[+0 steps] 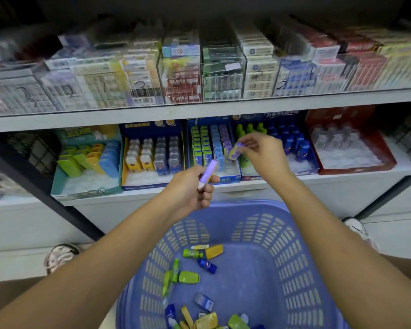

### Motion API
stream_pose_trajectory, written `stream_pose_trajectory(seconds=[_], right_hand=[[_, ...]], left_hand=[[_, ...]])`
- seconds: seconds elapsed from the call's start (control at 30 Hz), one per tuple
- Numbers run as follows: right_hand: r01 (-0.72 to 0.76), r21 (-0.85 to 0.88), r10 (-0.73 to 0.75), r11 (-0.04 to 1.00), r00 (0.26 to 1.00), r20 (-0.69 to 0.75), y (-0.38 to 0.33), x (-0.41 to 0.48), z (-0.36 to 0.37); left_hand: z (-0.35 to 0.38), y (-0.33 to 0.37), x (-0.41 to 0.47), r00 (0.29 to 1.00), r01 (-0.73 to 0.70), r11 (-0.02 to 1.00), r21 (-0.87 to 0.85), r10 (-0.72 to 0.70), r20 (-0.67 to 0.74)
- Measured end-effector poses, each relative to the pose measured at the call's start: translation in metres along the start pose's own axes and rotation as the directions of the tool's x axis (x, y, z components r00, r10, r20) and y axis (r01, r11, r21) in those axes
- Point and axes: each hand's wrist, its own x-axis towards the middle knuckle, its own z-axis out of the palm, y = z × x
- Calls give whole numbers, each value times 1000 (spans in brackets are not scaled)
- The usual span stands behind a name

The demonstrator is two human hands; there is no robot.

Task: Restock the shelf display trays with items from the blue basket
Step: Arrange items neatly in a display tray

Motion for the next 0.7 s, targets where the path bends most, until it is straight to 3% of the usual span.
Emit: stream_pose_trajectory(seconds=[0.2,0.37,0.5,0.57,0.63,0.7], right_hand=[[61,-131,-29,990,973,231,3,21,9],[117,-284,-33,952,958,284,-4,29,15],[133,-335,-31,933,956,293,-9,24,15],[77,-256,-27,964,981,192,-11,12,13],[-47,38,40,998,986,163,-14,-5,9],[-163,342,71,925,961,266,-19,-22,4]], left_hand=[[0,-5,6,996,-37,998,47,40,-79],[4,-12,11,995,-69,988,138,78,-56],[8,-15,14,983,-176,959,224,185,-18],[7,-15,16,965,-247,934,260,262,-28],[6,-14,19,941,-312,899,306,337,-33],[7,-14,21,913,-375,856,354,407,-18]])
